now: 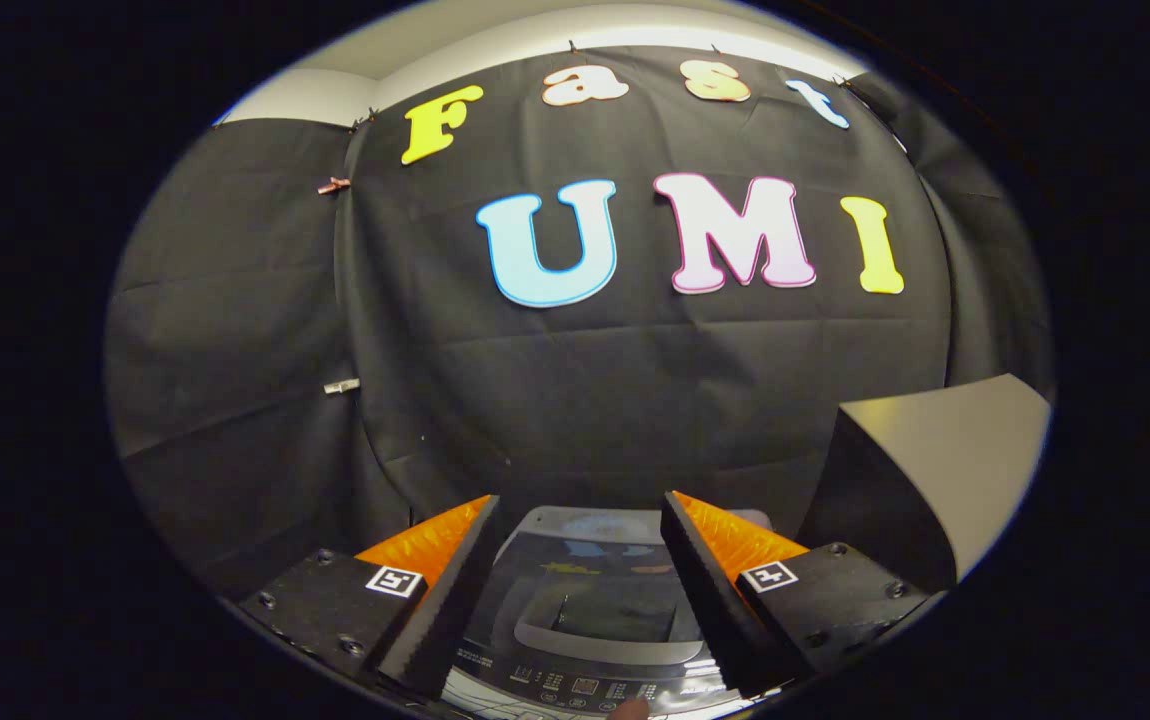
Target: Put the clothes into the washing machine and then close the washing machine lid.
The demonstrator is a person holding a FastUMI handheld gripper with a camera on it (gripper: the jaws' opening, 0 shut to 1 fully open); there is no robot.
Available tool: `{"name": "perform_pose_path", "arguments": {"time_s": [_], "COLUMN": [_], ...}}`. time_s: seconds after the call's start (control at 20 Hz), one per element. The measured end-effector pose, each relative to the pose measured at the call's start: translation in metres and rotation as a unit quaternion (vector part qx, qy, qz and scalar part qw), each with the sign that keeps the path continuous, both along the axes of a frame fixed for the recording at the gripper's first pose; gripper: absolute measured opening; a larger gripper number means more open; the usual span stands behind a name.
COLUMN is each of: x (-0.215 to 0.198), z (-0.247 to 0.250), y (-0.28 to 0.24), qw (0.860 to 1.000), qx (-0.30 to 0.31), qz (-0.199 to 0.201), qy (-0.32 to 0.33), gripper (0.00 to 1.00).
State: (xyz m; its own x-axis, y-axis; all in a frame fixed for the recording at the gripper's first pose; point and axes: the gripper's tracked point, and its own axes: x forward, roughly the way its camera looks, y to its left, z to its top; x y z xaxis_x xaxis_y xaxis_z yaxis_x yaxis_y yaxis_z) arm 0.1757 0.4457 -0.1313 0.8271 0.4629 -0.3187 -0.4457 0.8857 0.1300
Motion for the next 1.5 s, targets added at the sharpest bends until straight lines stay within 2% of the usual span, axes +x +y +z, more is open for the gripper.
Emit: {"name": "perform_pose_path", "arguments": {"time_s": [0.15, 0.45, 0.9, 1.2, 1.5], "x": [-0.001, -0.020, -0.058, -0.094, -0.107], "z": [0.033, 0.069, 0.086, 0.093, 0.111], "y": [-0.017, -0.065, -0.137, -0.153, -0.162], "qw": [0.999, 0.999, 0.994, 0.993, 0.988], "qx": [0.004, 0.018, -0.031, -0.042, -0.062], "qz": [-0.009, -0.031, -0.048, -0.041, -0.032], "qy": [-0.030, -0.039, -0.088, -0.103, -0.140], "gripper": [0.99, 0.99, 0.99, 0.99, 0.99]}}
